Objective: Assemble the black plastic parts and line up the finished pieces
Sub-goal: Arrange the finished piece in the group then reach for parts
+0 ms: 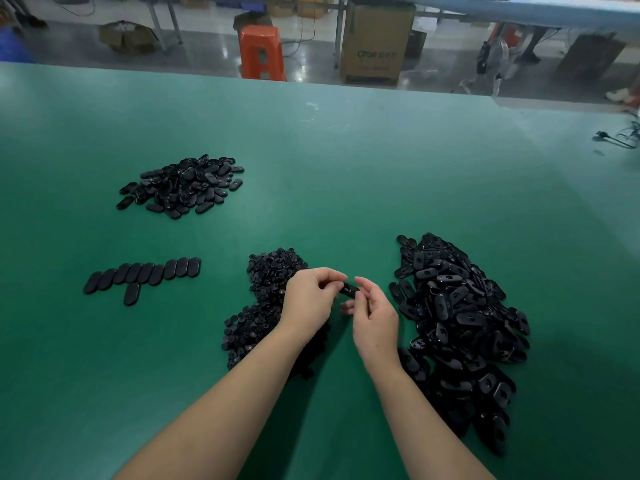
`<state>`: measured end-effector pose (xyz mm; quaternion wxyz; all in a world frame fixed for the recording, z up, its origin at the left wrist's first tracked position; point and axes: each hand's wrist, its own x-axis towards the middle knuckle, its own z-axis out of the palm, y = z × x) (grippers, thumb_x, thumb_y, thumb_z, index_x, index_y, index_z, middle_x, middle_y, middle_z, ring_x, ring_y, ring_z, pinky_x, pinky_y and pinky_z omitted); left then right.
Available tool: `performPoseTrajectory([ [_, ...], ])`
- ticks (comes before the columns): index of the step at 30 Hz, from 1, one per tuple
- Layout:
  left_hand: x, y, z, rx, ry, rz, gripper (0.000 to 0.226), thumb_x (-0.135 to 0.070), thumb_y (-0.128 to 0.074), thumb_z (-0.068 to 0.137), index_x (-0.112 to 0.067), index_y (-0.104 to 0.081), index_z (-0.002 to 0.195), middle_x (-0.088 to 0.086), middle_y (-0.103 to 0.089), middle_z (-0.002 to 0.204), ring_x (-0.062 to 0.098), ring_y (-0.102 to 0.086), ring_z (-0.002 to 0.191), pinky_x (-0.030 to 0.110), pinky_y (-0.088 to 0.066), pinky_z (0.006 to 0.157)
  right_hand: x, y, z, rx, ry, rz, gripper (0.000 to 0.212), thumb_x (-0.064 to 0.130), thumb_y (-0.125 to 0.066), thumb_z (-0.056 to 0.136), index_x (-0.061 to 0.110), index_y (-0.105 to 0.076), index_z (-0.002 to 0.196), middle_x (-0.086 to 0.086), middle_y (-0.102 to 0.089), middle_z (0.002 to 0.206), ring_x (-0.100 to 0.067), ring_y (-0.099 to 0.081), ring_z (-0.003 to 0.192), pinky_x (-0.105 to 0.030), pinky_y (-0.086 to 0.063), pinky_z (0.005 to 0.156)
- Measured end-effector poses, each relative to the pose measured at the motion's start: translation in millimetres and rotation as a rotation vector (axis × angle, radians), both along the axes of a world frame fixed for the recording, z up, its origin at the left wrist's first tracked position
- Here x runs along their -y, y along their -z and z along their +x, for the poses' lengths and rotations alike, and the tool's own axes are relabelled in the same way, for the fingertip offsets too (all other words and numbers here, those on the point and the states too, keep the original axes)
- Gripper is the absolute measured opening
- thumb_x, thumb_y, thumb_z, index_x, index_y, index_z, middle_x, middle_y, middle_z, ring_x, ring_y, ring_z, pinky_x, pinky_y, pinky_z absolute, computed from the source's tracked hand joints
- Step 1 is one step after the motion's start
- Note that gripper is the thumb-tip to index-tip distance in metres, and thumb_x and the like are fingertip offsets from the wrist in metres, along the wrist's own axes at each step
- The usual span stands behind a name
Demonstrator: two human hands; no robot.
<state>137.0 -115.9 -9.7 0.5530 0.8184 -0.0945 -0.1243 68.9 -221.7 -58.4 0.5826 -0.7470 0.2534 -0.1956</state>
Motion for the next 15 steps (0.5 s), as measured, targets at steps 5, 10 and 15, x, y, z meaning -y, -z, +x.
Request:
performPoseTrajectory([
  [5,7.7,-4.0,-5.0,0.065,-0.022,0.077,0.015,-0.014,-0.068,0.092,-0.024,-0.079,0.089,-0.018,-0.071,0.075,-0.008,-0.062,0.069,0.004,-0.043,0.065,-0.2,-1.1,0.3,0.011,0.002,0.01,0.026,0.008,-0.052,0.103,0.018,-0.069,0.12,0.012,-0.075,0.104,-0.003,-0.074,0.091,-0.035,-0.059,0.091],
  [10,11.9,-4.6,-7.7,0.063,-0.026,0.146,0.013,-0.01,-0.067,0.09,-0.018,-0.076,0.088,-0.011,-0.071,0.078,0.002,-0.065,0.074,0.004,-0.044,0.068,0.8,-0.9,-0.1,-0.007,0.029,0.001,0.023,0.01,-0.056,0.102,0.015,-0.073,0.116,0.004,-0.076,0.105,-0.013,-0.073,0.099,-0.043,-0.058,0.095],
  [15,10.5,-5.8,-5.7,0.057,-0.01,0.199,0.011,-0.009,-0.067,0.088,-0.019,-0.072,0.084,-0.009,-0.071,0.08,0.01,-0.067,0.079,0.023,-0.053,0.077,1.3,1.1,0.2,0.001,0.026,0.046,0.022,0.009,-0.056,0.101,0.015,-0.073,0.114,0.003,-0.077,0.105,-0.014,-0.074,0.099,-0.044,-0.058,0.095],
])
